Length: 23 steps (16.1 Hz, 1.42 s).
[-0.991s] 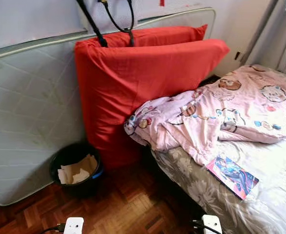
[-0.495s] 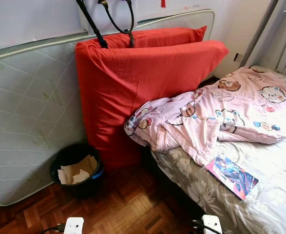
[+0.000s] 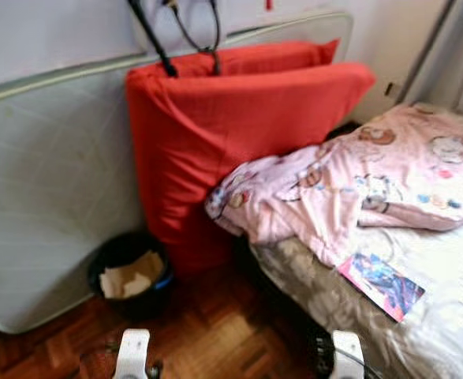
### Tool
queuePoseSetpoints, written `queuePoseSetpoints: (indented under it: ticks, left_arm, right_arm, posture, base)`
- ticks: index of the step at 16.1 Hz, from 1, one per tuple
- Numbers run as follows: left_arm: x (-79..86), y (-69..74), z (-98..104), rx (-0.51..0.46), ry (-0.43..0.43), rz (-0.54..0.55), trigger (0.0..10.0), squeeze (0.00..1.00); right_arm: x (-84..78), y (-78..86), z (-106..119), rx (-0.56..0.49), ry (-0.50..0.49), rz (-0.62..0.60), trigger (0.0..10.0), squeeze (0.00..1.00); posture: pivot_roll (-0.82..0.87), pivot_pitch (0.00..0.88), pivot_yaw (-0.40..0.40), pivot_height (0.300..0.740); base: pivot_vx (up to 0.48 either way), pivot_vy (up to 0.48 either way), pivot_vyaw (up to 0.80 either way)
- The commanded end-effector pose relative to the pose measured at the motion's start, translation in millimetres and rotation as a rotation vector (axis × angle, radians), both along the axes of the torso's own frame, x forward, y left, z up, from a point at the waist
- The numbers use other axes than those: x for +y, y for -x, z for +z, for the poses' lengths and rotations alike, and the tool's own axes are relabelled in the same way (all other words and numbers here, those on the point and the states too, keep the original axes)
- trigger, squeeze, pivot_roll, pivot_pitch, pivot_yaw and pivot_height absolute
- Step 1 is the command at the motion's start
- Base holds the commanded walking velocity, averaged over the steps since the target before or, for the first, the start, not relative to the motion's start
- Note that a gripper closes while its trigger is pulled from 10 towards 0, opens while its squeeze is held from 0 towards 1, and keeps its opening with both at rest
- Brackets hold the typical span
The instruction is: Clean up the room
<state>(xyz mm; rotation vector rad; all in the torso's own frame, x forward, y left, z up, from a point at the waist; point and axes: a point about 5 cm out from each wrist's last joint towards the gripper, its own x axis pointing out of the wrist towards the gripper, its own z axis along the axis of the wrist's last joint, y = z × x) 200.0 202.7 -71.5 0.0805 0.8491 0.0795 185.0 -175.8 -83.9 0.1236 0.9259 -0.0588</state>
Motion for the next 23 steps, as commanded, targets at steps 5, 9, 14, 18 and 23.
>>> queuePoseSetpoints:
  ticks: [5, 9, 14, 18, 23]
  left_arm:
    - [3.0, 2.5, -0.3, -0.010, -0.017, -0.020, 10.0, 0.00]
    - [0.5, -7.1, 5.5, -0.060, -0.009, -0.039, 10.0, 0.00]
    - [3.0, 3.9, -0.4, -0.030, 0.027, 0.023, 10.0, 0.00]
    - [6.4, 12.0, -4.2, -0.005, 0.038, 0.037, 10.0, 0.00]
    - [6.6, 7.3, -1.6, -0.027, 0.055, 0.055, 10.0, 0.00]
  right_arm:
    - [-1.2, 9.6, -4.5, 0.025, -0.002, -0.035, 10.0, 0.00]
    - [-2.4, 11.0, -4.7, 0.014, -0.005, -0.062, 10.0, 0.00]
    - [-2.7, 15.4, -7.1, 0.048, -0.003, -0.047, 10.0, 0.00]
    - [-2.8, 17.8, -8.1, 0.054, -0.005, -0.046, 10.0, 0.00]
    - [-1.1, 17.7, -8.3, 0.059, -0.011, -0.030, 10.0, 0.00]
  posture:
    - [0.03, 0.000, 0.006, 0.740]
    - [0.03, 0.000, 0.002, 0.740]
    - [0.02, 0.000, 0.006, 0.740]
    - [0.01, 0.000, 0.012, 0.740]
    - [0.00, 0.000, 0.025, 0.740]
  base:
    - [0.000, 0.000, 0.00]
    - [0.000, 0.000, 0.00]
    - [0.000, 0.000, -0.56]
    - [0.000, 0.000, -0.76]
    - [0.000, -0.192, -0.76]
